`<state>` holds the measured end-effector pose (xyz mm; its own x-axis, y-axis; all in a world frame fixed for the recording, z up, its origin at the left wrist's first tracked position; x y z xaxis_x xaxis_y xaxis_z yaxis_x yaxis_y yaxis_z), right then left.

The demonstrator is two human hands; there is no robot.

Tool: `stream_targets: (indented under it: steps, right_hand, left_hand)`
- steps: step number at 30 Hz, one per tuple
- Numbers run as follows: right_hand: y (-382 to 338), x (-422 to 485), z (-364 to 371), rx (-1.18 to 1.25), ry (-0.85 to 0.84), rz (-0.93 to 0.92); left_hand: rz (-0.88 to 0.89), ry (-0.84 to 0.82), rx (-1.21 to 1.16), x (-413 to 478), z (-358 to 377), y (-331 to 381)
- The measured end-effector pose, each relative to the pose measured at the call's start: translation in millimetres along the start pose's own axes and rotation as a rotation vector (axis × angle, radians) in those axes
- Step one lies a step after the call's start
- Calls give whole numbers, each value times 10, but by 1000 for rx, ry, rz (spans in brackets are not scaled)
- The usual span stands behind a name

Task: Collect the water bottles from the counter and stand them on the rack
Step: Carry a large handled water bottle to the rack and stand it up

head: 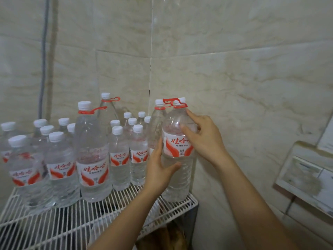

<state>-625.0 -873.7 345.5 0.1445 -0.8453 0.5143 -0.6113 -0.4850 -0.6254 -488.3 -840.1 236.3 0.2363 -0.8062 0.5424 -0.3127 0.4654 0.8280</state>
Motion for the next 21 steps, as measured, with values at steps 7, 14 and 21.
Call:
stream_targets:
  steps: [7,14,21]
  right_hand:
    - [161,-140,128,8,19,35]
    - [374,-48,170,227,-38,111]
    - [401,-126,77,173,48,120]
  left_hand:
    - [-108,-65,54,-365,115,-458]
    - [-146,133,167,-434,154,-505]
    - [-158,140,221,-461,185,-545]
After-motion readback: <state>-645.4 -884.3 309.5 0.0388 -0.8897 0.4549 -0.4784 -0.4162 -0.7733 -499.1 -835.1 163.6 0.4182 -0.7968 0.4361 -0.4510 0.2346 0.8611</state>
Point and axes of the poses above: each hand's wrist, its own x-axis towards the middle knuckle, its own z-axis out of the palm, y = z × x, the point moved 10 cm from there along x, towards the middle knuckle, and after that the axes turned 6 degrees about z, right-handed, at the moved point
